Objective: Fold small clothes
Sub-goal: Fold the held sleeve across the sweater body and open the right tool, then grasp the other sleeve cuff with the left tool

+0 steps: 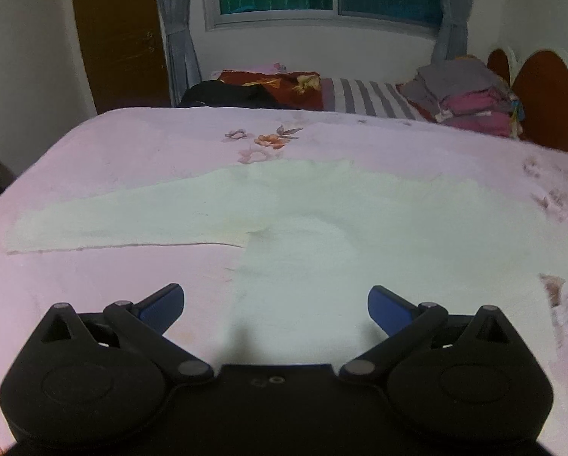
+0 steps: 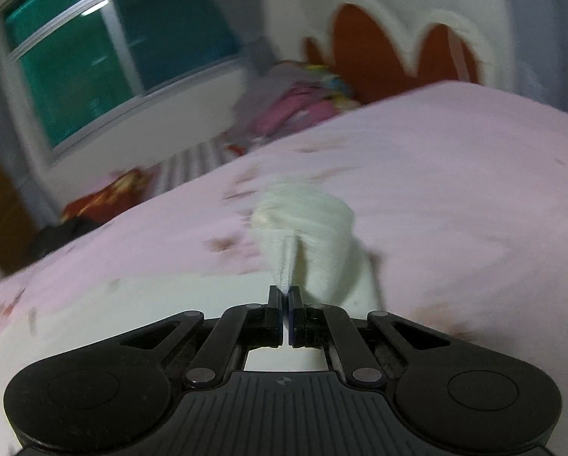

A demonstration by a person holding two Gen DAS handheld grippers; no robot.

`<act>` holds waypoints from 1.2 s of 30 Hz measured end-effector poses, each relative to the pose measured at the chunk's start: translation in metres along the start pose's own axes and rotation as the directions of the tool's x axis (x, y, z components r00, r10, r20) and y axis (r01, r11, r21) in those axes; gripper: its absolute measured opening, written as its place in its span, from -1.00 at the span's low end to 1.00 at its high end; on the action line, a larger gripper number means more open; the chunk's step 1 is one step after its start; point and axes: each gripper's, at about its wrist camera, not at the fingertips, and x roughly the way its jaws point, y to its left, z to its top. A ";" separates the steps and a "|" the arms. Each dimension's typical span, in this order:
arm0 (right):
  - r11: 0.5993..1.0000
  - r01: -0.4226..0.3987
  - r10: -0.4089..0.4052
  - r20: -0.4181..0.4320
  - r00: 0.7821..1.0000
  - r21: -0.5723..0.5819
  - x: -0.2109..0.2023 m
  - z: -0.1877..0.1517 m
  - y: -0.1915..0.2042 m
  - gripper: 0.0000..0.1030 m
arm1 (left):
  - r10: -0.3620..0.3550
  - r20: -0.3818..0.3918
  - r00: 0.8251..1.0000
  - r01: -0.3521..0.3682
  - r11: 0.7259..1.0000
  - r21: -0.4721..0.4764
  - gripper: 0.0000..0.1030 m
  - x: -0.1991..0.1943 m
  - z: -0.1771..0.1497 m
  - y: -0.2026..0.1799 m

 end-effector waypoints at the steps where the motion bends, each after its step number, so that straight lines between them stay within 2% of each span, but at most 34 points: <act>1: 0.999 -0.018 0.018 -0.007 1.000 -0.026 0.000 -0.004 0.020 -0.97 | -0.005 0.001 1.000 0.005 1.000 0.004 1.00 0.003 0.001 0.005; 4: 0.993 -0.055 0.052 -0.031 0.998 -0.101 0.007 -0.019 0.075 -0.97 | -0.014 -0.001 1.000 0.014 1.000 0.012 1.00 0.012 0.004 0.019; 8: 0.976 -0.105 0.092 -0.077 0.993 -0.189 0.017 -0.046 0.145 -0.97 | -0.077 0.014 0.997 0.077 0.997 -0.015 0.99 0.015 0.005 0.045; 12: 0.954 -0.144 0.116 -0.119 0.986 -0.265 0.034 -0.071 0.197 -0.97 | -0.096 0.033 0.995 0.095 0.995 0.029 0.99 0.019 0.006 0.061; 14: 0.939 -0.154 0.119 -0.131 0.984 -0.306 0.040 -0.086 0.224 -0.97 | -0.142 0.023 0.990 0.141 0.989 0.038 0.99 0.023 0.006 0.069; 18: 0.922 -0.186 0.137 -0.163 0.977 -0.338 0.055 -0.105 0.257 -0.97 | -0.204 0.008 0.979 0.204 0.979 -0.022 0.99 0.032 0.007 0.091; 22: 0.905 -0.224 0.164 -0.188 0.968 -0.361 0.070 -0.120 0.285 -0.97 | -0.181 0.000 0.983 0.181 0.981 -0.073 0.99 0.042 0.009 0.106; 25: 0.891 -0.242 0.173 -0.204 0.964 -0.385 0.078 -0.133 0.303 -0.93 | -0.198 -0.007 0.980 0.196 0.976 -0.097 0.99 0.049 0.011 0.111; 26: 0.883 -0.234 0.158 -0.212 0.964 -0.407 0.081 -0.138 0.307 -0.78 | -0.208 -0.009 0.978 0.206 0.973 -0.100 0.99 0.051 0.012 0.111; 27: 0.875 -0.237 0.160 -0.209 0.965 -0.422 0.079 -0.143 0.310 -0.33 | -0.220 -0.009 0.975 0.218 0.971 -0.102 0.99 0.053 0.014 0.109; 28: 0.869 -0.255 0.186 -0.197 0.963 -0.425 0.074 -0.146 0.310 0.02 | -0.235 -0.009 0.972 0.233 0.967 -0.106 0.99 0.056 0.016 0.107; 29: 0.867 -0.250 0.193 -0.171 0.966 -0.431 0.070 -0.147 0.310 0.67 | -0.256 -0.010 0.967 0.253 0.961 -0.111 0.99 0.059 0.018 0.102; 30: 0.863 -0.227 0.190 -0.126 0.974 -0.451 0.063 -0.150 0.309 0.76 | -0.282 -0.013 0.959 0.279 0.953 -0.120 0.98 0.064 0.021 0.096; 32: 0.855 -0.228 0.197 -0.115 0.974 -0.466 0.052 -0.151 0.298 0.69 | -0.345 -0.022 0.938 0.339 0.931 -0.136 0.83 0.076 0.026 0.081; 33: 0.863 -0.232 0.194 -0.129 0.972 -0.449 0.050 -0.150 0.292 0.36 | -0.381 -0.033 0.924 0.373 0.917 -0.143 0.76 0.084 0.029 0.070; 34: 0.877 -0.223 0.176 -0.148 0.973 -0.426 0.050 -0.148 0.282 0.01 | -0.411 -0.048 0.910 0.400 0.904 -0.148 0.62 0.093 0.031 0.059; 36: 0.912 -0.171 0.114 -0.171 0.979 -0.373 0.051 -0.143 0.257 -0.17 | -0.472 -0.093 0.877 0.451 0.874 -0.179 0.44 0.113 0.034 0.037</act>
